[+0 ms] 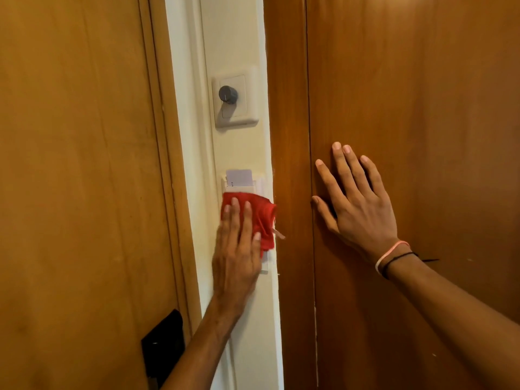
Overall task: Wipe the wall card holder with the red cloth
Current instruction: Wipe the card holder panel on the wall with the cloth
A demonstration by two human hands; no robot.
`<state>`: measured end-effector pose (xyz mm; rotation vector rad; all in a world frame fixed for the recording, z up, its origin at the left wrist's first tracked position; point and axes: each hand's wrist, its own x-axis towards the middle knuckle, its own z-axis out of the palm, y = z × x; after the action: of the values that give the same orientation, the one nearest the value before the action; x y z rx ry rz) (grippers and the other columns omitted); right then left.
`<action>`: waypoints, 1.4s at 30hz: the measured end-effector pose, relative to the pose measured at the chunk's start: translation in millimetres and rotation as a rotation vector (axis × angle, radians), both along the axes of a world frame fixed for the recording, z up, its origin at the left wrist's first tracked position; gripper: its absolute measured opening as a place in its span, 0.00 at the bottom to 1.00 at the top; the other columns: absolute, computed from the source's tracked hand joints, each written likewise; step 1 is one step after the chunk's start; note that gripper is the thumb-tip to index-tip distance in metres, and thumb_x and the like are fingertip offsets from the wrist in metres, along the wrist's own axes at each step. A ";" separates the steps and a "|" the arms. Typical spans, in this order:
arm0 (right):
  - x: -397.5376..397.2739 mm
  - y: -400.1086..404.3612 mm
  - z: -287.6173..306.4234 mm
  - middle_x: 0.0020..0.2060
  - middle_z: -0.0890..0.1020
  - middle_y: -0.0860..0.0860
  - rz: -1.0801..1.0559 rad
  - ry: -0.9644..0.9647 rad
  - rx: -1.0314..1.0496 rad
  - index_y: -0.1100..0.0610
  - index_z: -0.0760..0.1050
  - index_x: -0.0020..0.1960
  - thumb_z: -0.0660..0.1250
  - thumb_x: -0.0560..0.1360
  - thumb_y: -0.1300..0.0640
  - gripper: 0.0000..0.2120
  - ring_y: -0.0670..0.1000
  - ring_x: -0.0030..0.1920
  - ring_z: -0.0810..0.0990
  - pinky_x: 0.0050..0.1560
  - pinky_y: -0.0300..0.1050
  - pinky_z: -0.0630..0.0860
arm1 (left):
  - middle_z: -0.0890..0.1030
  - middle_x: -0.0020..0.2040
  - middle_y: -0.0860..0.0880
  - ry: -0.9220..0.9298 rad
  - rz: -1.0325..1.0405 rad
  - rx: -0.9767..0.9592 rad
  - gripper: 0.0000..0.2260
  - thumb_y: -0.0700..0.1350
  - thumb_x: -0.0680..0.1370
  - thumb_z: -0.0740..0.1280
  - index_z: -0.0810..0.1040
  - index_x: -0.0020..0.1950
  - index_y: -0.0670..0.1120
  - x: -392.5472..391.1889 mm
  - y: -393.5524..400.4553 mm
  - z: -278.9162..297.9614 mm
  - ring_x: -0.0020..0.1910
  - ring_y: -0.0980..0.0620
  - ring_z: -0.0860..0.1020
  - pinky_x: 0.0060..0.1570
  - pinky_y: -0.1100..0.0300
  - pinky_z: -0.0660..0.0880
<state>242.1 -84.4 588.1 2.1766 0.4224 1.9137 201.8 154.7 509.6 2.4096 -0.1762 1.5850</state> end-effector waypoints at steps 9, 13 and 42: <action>1.4 0.7 0.2 0.84 0.53 0.61 -0.001 -0.002 -0.002 0.54 0.50 0.85 0.49 0.85 0.38 0.34 0.60 0.85 0.51 0.84 0.60 0.52 | 0.56 0.80 0.42 -0.021 -0.001 -0.175 0.27 0.54 0.83 0.51 0.47 0.79 0.47 1.6 6.0 1.3 0.79 0.42 0.55 0.73 0.40 0.66; 2.7 0.2 -1.0 0.84 0.52 0.61 -0.001 0.001 0.001 0.54 0.49 0.85 0.49 0.85 0.38 0.34 0.60 0.85 0.50 0.84 0.60 0.52 | 0.55 0.80 0.42 -0.018 0.001 0.038 0.27 0.55 0.83 0.49 0.48 0.80 0.45 -1.0 1.4 -5.4 0.79 0.41 0.54 0.74 0.41 0.63; 4.4 0.5 -3.8 0.84 0.53 0.61 0.018 -0.002 0.005 0.55 0.51 0.85 0.49 0.85 0.39 0.34 0.61 0.85 0.51 0.84 0.61 0.53 | 0.54 0.79 0.39 0.089 0.099 0.085 0.27 0.54 0.83 0.49 0.53 0.79 0.42 -3.9 9.3 5.8 0.79 0.39 0.51 0.74 0.40 0.64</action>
<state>246.5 -83.9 584.3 2.1812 0.4385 1.9280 197.9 164.0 515.4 2.5852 -0.1106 1.5369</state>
